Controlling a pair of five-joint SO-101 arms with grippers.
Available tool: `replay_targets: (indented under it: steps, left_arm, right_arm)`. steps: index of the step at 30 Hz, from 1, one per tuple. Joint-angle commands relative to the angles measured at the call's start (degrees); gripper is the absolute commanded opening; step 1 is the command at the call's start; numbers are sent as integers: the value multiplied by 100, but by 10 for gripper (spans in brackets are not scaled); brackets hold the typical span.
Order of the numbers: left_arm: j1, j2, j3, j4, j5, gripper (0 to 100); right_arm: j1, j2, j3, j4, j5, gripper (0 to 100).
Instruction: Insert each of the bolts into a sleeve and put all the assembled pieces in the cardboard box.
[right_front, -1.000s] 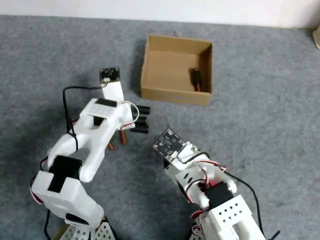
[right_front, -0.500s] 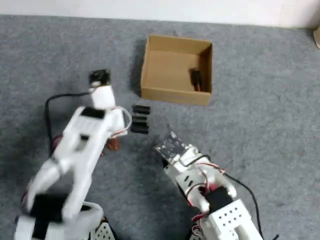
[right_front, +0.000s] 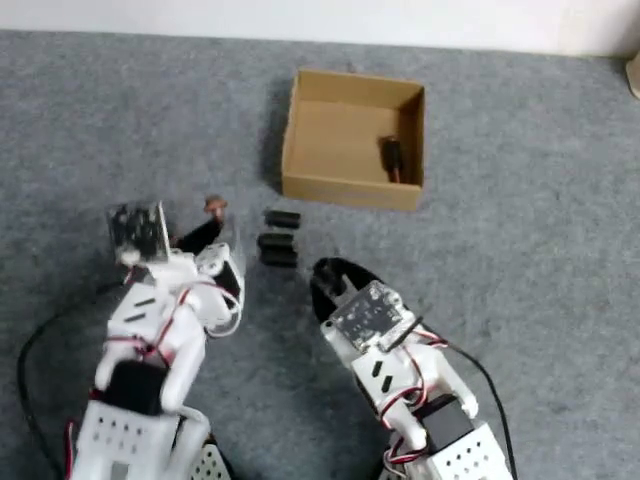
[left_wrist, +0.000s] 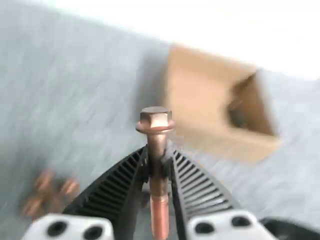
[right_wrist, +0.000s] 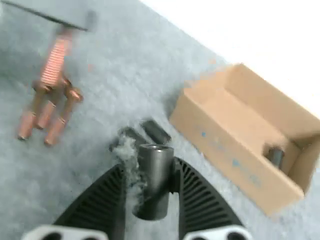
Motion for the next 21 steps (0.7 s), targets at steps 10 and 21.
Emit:
replay_targets:
  steps: [10,21]
  left_arm:
    - [1051,-2132,1859,-3015,-26,5]
    - [1095,-2185,2290,-3411,26,5]
  right_arm:
    - [-277,-101,295,-646,-53,5]
    - [-251,-101,295,-655,-53,5]
